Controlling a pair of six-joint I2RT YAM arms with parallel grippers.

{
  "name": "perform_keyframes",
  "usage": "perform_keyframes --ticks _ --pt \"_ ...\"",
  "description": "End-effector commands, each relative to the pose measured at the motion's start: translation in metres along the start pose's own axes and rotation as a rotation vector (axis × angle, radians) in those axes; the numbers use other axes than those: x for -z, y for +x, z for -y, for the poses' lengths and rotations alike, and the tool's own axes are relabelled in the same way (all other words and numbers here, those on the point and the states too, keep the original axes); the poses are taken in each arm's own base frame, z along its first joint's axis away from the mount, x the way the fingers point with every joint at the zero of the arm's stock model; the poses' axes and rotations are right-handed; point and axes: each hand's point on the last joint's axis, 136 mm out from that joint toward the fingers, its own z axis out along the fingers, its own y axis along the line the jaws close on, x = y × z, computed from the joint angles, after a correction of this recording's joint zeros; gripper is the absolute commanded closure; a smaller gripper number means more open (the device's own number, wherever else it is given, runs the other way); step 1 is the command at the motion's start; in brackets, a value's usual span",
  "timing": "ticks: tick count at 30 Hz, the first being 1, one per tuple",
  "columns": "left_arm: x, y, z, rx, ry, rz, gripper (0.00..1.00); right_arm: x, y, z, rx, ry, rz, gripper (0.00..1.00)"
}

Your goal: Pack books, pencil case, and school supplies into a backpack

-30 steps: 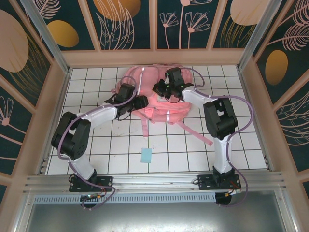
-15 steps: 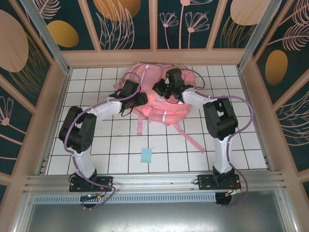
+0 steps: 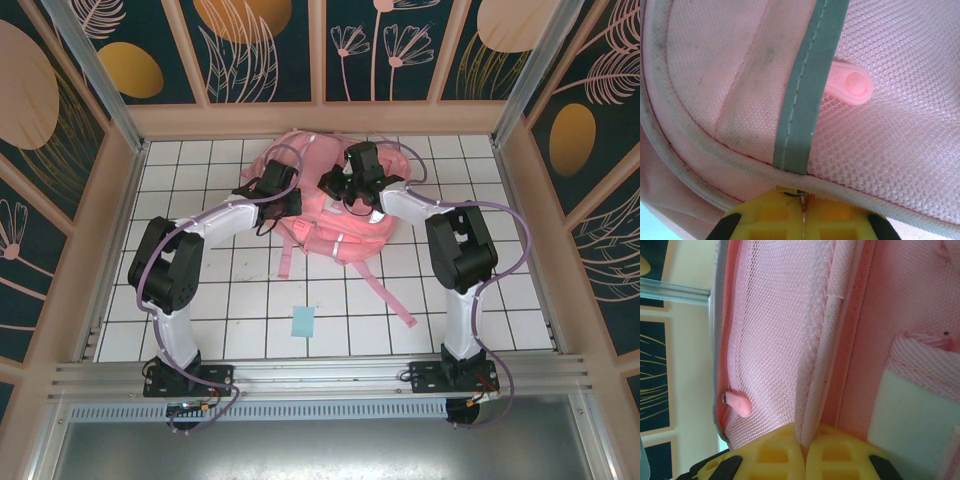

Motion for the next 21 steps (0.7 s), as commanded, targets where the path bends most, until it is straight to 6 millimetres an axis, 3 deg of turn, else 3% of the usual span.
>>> perform_keyframes --ticks 1,6,9,14,17,21 --pt "0.017 -0.029 -0.023 -0.043 -0.058 0.078 1.0 0.034 0.014 -0.049 0.126 -0.125 -0.067 1.0" --pt "0.019 -0.02 -0.062 -0.118 -0.156 0.041 1.0 0.039 0.012 -0.035 0.225 -0.071 -0.124 1.0" --pt "0.015 -0.028 -0.079 -0.146 -0.214 0.066 1.0 0.045 0.011 -0.026 0.276 -0.038 -0.147 1.0" --pt "0.018 -0.041 -0.094 -0.168 -0.281 0.079 1.0 0.062 -0.008 -0.005 0.34 0.045 -0.09 1.0" --pt "0.024 -0.036 -0.086 -0.169 -0.228 0.066 1.0 0.067 -0.024 0.002 0.413 0.103 -0.044 1.0" --pt "0.035 -0.005 -0.046 -0.152 0.009 -0.014 1.0 0.062 -0.048 0.002 0.466 0.133 -0.001 1.0"
